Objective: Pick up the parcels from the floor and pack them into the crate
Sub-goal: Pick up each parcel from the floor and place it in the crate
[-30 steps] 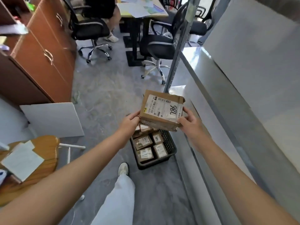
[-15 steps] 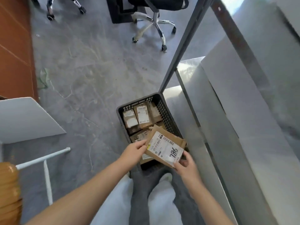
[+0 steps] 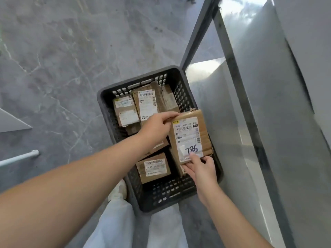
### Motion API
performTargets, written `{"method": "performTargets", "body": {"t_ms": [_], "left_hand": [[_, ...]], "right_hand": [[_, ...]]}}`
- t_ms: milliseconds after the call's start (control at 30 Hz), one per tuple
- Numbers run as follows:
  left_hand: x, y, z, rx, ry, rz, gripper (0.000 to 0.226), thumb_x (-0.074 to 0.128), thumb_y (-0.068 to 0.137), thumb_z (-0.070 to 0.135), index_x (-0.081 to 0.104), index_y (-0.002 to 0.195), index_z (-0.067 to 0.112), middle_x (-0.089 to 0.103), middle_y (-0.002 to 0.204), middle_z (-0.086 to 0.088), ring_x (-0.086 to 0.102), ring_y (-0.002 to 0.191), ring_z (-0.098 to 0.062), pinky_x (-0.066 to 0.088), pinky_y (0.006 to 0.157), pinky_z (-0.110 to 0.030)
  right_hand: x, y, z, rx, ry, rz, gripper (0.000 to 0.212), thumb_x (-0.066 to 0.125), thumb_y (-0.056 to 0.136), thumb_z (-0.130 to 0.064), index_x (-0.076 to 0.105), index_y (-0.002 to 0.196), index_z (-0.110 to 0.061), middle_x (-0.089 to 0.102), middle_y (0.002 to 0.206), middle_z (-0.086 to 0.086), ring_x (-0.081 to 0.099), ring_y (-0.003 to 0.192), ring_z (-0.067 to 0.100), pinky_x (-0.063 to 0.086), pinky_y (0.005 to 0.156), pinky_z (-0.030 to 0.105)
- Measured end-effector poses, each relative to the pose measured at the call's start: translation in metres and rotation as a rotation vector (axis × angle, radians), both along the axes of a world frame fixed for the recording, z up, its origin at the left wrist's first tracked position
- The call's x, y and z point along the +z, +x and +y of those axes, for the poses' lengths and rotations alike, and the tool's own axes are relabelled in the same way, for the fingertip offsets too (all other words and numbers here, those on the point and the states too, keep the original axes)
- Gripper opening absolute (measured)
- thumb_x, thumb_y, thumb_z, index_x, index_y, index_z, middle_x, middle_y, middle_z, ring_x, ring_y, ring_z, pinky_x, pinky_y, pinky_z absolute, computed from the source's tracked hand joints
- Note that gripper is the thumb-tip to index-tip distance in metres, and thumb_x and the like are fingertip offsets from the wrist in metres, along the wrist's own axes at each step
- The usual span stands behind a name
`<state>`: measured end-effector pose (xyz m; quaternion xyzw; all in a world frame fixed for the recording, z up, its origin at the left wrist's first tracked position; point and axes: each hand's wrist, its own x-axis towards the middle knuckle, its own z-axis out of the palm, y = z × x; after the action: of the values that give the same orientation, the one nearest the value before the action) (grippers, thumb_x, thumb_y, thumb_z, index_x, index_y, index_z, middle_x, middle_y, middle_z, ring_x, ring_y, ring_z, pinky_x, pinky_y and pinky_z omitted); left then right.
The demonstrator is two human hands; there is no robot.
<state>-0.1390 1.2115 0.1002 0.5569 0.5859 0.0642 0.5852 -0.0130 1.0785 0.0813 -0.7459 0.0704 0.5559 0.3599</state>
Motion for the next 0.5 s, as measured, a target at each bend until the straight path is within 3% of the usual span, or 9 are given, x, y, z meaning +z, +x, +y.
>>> {"method": "performTargets", "body": {"t_ms": [100,133,267,333,433,500], "left_hand": [[-0.031,0.006,0.020,0.063,-0.029,-0.020,0.037,0.045,0.099,0.011,0.066,0.120,0.032,0.067,0.114,0.008,0.062,0.100,-0.010,0.055,0.084,-0.031],[-0.038,0.006,0.022,0.071,-0.043,-0.015,0.036,0.045,0.098,0.011,0.066,0.119,0.032,0.067,0.113,0.009,0.061,0.102,-0.012,0.053,0.084,-0.029],[-0.063,0.009,-0.005,-0.014,-0.084,0.044,0.036,0.046,0.099,0.009,0.063,0.125,0.025,0.062,0.115,0.012,0.052,0.101,-0.004,0.036,0.066,-0.003],[-0.083,0.012,-0.023,-0.002,-0.117,0.071,0.039,0.046,0.099,0.010,0.061,0.130,0.026,0.062,0.126,0.009,0.052,0.104,-0.004,0.037,0.061,0.001],[-0.114,0.023,-0.024,0.179,-0.165,0.058,0.039,0.048,0.098,0.007,0.062,0.128,0.028,0.062,0.126,0.007,0.053,0.099,-0.003,0.039,0.057,0.003],[-0.131,0.032,-0.019,0.351,-0.178,0.025,0.043,0.050,0.095,0.000,0.064,0.127,0.025,0.062,0.125,0.004,0.056,0.098,-0.006,0.046,0.066,-0.003]], "right_hand": [[-0.017,0.003,0.019,-0.008,0.007,0.043,0.026,0.059,0.096,-0.015,0.049,0.120,-0.011,0.069,0.111,0.009,0.072,0.094,0.018,0.060,0.070,0.023],[-0.023,0.002,0.021,-0.007,-0.011,0.046,0.026,0.059,0.096,-0.015,0.049,0.120,-0.011,0.069,0.111,0.009,0.072,0.094,0.018,0.060,0.069,0.022],[-0.051,-0.003,0.002,0.016,-0.159,0.001,0.027,0.058,0.096,-0.016,0.052,0.122,-0.011,0.067,0.114,0.008,0.070,0.095,0.019,0.058,0.062,0.020],[-0.068,0.000,-0.008,0.021,-0.190,-0.036,0.026,0.058,0.096,-0.016,0.052,0.121,-0.011,0.067,0.117,0.009,0.069,0.094,0.019,0.058,0.063,0.021],[-0.095,0.007,-0.002,0.027,-0.216,-0.035,0.020,0.059,0.096,-0.016,0.051,0.114,-0.014,0.066,0.117,0.010,0.069,0.097,0.021,0.058,0.067,0.024],[-0.117,0.010,0.012,0.020,-0.217,-0.020,0.019,0.058,0.096,-0.015,0.052,0.114,-0.013,0.065,0.117,0.011,0.068,0.100,0.024,0.058,0.067,0.026]]}}
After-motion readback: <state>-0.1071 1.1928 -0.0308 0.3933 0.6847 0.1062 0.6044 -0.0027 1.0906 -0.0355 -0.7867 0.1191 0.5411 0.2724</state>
